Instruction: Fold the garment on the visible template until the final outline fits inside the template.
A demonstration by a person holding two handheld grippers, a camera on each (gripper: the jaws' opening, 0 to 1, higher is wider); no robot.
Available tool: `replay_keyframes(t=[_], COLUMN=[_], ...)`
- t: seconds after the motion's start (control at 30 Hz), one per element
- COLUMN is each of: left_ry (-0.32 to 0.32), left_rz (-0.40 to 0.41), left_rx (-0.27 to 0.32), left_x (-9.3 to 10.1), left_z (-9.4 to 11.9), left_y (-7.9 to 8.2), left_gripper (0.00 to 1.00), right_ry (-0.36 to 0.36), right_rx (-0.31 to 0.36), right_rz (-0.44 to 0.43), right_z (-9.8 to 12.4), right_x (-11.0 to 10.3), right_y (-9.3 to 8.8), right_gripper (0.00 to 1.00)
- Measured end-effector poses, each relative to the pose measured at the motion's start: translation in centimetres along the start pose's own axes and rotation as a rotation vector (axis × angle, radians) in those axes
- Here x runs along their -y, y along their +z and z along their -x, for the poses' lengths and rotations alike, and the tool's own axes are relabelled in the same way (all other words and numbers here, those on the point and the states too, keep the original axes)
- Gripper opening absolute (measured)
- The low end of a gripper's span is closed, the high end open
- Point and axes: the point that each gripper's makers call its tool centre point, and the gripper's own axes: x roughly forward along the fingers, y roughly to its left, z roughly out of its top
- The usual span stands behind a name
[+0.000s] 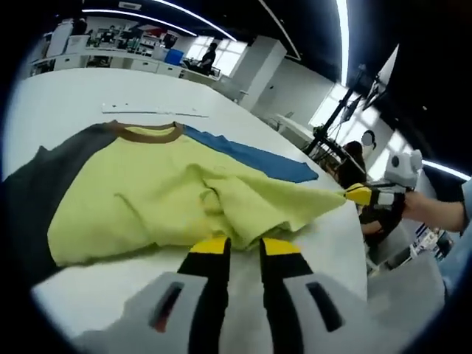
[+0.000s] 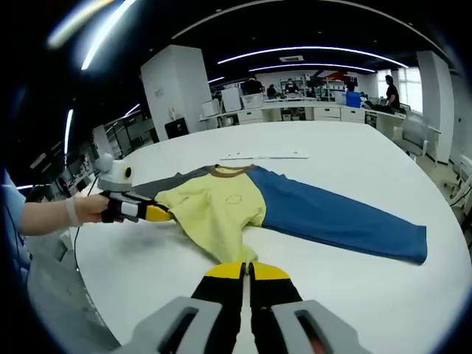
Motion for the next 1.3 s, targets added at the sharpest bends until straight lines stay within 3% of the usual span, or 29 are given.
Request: replay_keyframes(t=[0.03,0.07,0.3,0.5,0.63,0.77,1.0,1.3], left_ry=[-0.016,-0.033,-0.077,-0.117,-0.129,-0.134,-0.124,-0.125], left_rz=[0.027,0.057,0.02,-0.031,-0.047,-0.058,-0.035,-0.02], left_rx=[0.005,0.033,0.088,0.144,0.16,0.139,0.076,0.056], left_x=[0.3,0.8,2.1,4.0,4.6,4.7,4.2,4.2], left_z=[-0.1,-0.2,0.0,0.3,0.1,-0.9,-3.7,-4.6], left_y=[0.2,0.8,4.1,7.9,9.3,9.0,6.6,5.9], left_gripper=[0.0,0.0,0.0,0.0,0.0,0.0,0.0,0.0], right_ry=[-0.001,0.0,-0.001,-0.003,-0.004,-0.004,-0.003,-0.004], right_rx=[0.002,0.002,0.005,0.011,0.012,0.012,0.008,0.005], right_rz=[0.0,-0.001,-0.01,-0.015,-0.018,-0.027,-0.034,-0.039], right_z=[0.0,0.0,0.1,0.1,0.1,0.1,-0.1,-0.1], right_x=[0.0,0.0,0.1,0.3,0.3,0.3,0.1,0.2], right_y=[0.0,0.0,-0.1,0.1,0.1,-0.1,-0.5,-0.7], right_gripper=[0.0,0.0,0.0,0.0,0.0,0.0,0.0,0.0])
